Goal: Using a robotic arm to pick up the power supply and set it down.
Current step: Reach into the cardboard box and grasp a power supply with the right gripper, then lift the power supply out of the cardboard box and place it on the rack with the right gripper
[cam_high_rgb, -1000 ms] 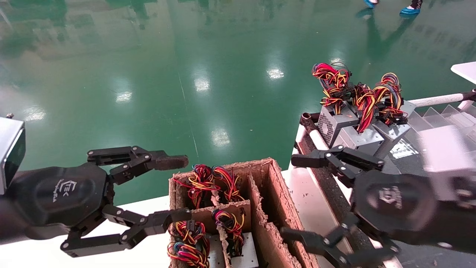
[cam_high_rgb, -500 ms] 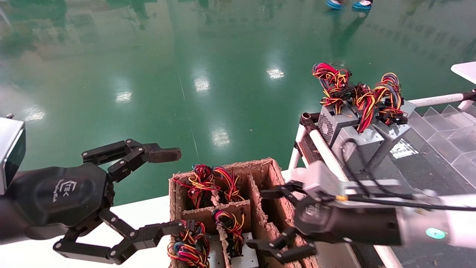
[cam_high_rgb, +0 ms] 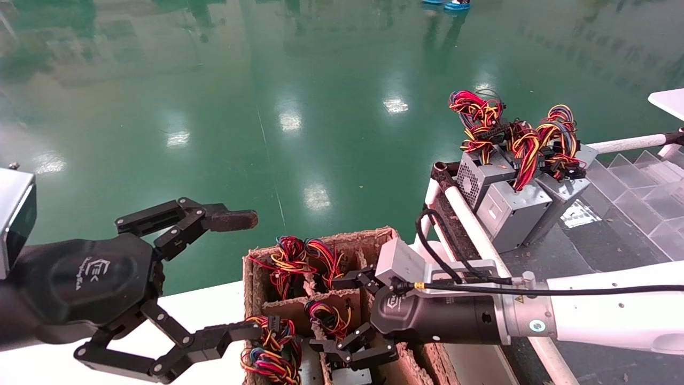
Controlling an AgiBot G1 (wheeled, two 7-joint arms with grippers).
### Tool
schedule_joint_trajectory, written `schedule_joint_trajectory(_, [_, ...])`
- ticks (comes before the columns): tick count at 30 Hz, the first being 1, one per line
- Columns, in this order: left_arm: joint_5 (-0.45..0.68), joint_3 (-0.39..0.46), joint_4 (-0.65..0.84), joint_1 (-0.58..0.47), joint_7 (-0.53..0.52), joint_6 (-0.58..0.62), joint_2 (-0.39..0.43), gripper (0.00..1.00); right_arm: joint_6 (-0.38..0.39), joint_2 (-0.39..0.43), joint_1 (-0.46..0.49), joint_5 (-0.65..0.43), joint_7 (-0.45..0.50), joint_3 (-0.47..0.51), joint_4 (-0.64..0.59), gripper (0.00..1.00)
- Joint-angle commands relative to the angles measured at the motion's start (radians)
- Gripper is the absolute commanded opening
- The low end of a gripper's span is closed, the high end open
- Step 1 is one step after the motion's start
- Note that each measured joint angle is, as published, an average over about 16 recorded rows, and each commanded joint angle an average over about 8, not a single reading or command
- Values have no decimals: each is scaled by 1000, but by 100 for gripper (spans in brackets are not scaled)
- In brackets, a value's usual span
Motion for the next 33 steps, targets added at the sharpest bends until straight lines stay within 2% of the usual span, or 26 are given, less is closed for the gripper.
schedule_joint_trajectory(1, [0,0,0,0,0,0,0,100,3,-7,-3,-5,-4,-4,-2,0])
schedule_joint_trajectory(33, [0,0,0,0,0,0,0,100,20,-59,-7,-14,-47,-13,-97,0])
